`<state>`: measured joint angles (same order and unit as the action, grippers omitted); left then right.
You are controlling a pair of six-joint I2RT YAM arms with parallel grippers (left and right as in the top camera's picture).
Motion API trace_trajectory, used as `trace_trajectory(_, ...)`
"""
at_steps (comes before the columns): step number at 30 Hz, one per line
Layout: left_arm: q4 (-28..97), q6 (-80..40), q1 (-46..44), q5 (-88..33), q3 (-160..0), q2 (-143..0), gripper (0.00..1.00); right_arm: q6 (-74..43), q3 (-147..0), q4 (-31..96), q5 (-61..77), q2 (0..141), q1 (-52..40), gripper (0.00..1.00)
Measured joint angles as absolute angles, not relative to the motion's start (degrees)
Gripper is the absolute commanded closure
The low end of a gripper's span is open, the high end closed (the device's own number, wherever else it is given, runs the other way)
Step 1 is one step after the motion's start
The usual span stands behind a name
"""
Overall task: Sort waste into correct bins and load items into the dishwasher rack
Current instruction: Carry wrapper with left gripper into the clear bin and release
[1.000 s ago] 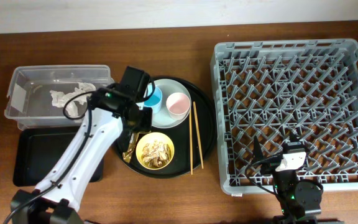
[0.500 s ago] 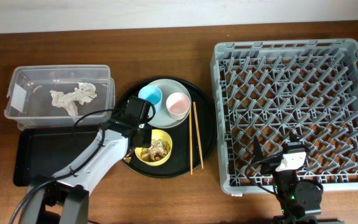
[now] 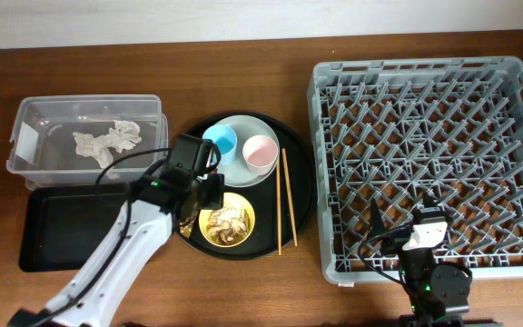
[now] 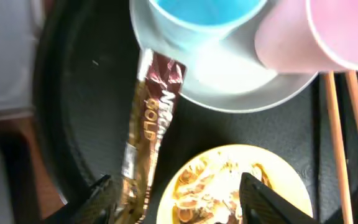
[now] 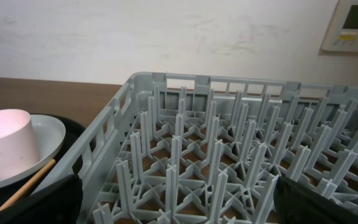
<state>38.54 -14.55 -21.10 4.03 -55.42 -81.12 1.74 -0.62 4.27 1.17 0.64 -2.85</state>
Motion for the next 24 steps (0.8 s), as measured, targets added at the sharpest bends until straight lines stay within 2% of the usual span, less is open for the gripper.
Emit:
trace_trajectory(4,37.9,-14.5,-21.1,9.2,-55.5,-82.1,0.37,1.7,-0.6,4.3,1.2,0.6,-2.9,0.02)
trace_trajectory(10,34.1,-14.8,-21.1,10.6,-55.5,-91.9,0.38,1.7,-0.6,4.3,1.2,0.6,-2.9,0.02)
trace_trajectory(12,33.9,-15.0,-21.1,10.6,-55.5,-92.4,0.48,1.7,-0.6,4.3,1.2,0.6,-2.9,0.02)
trace_trajectory(14,33.7,-15.4,-21.1,10.6,-55.5,-92.4,0.51,1.7,-0.6,4.3,1.2,0.6,-2.9,0.02)
trace_trajectory(23,30.5,-18.0,-21.1,10.9,-55.5,-95.8,0.52,1.7,-0.6,4.3,1.2,0.6,-2.9,0.02)
trace_trajectory(24,30.6,-18.2,-21.1,11.0,-55.5,-96.5,0.59,1.7,-0.6,4.3,1.2,0.6,-2.9,0.02)
